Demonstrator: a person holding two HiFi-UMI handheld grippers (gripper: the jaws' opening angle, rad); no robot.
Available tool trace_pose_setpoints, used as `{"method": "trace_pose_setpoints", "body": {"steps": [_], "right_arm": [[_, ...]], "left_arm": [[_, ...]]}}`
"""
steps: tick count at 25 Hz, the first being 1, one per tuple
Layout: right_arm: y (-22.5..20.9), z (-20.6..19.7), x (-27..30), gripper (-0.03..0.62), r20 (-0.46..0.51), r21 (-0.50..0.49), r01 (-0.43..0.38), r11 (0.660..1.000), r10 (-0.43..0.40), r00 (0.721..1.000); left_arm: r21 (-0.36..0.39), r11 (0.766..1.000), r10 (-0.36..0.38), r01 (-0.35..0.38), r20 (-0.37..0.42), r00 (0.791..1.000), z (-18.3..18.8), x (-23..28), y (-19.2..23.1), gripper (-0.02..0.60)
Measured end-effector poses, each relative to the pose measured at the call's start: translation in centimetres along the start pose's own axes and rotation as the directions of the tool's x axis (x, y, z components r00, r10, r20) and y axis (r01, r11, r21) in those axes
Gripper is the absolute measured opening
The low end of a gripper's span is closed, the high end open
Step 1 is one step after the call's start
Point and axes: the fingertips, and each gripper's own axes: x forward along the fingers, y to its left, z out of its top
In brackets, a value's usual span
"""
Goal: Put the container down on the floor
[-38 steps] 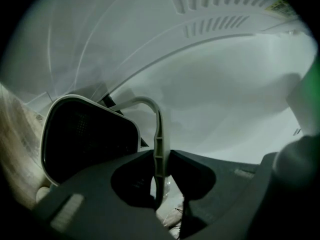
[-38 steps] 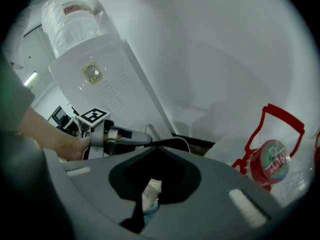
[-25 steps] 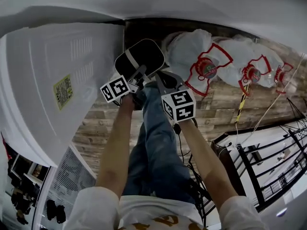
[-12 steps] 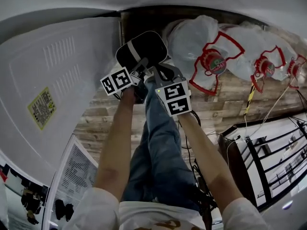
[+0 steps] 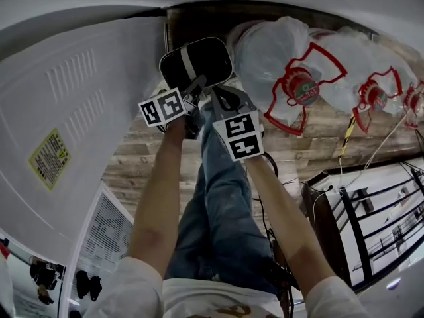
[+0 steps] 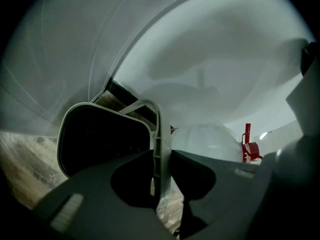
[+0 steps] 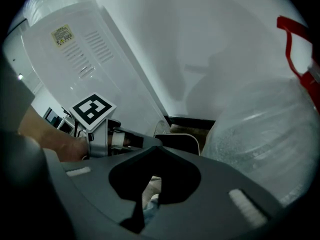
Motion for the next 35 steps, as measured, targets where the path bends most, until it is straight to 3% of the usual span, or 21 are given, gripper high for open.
{"method": "trace_pose_setpoints", "body": {"steps": [9,13,18,25,28,35], "right_arm": [[-0.8,-0.5,-0.1,0.026,0.009,0.014,0.001,1.000,-0.001,1.000],[-0.8,-0.6,0.0,0.026,-0.001,0.019,0.000,1.000,0.000,1.000],[-0.1,0.3,-0.2,0.026,-0.002,-0.016,-0.008,1.000,0.008,1.000],[-0.2,0.5,-0.4,0.026,0.042,0.011,0.003,1.000,-0.003,0.999],[0.5,-0.8,-0.4,0.026,0.026,0.011,-0.015,1.000,0.015,1.000],[0.9,-2.4,-0.4,0.026,0.006,0.017,-0.042,0.999,0.042,0.999]], "left_arm": [[0.048,0.999,0.015,-0.016,0.019,1.000,0.2,0.4,1.2,0.086],[0.045,0.996,0.075,-0.076,0.026,0.997,0.1,-0.5,2.2,0.085],[0.048,0.978,0.201,-0.202,0.024,0.979,1.1,-2.0,3.6,0.085],[0.045,0.972,0.231,-0.232,0.040,0.972,0.6,-2.6,4.4,0.094],[0.029,0.950,0.307,-0.310,0.081,0.948,0.8,-3.4,5.3,0.095],[0.022,0.871,0.486,-0.490,0.097,0.869,0.3,-5.2,8.6,0.095]]}}
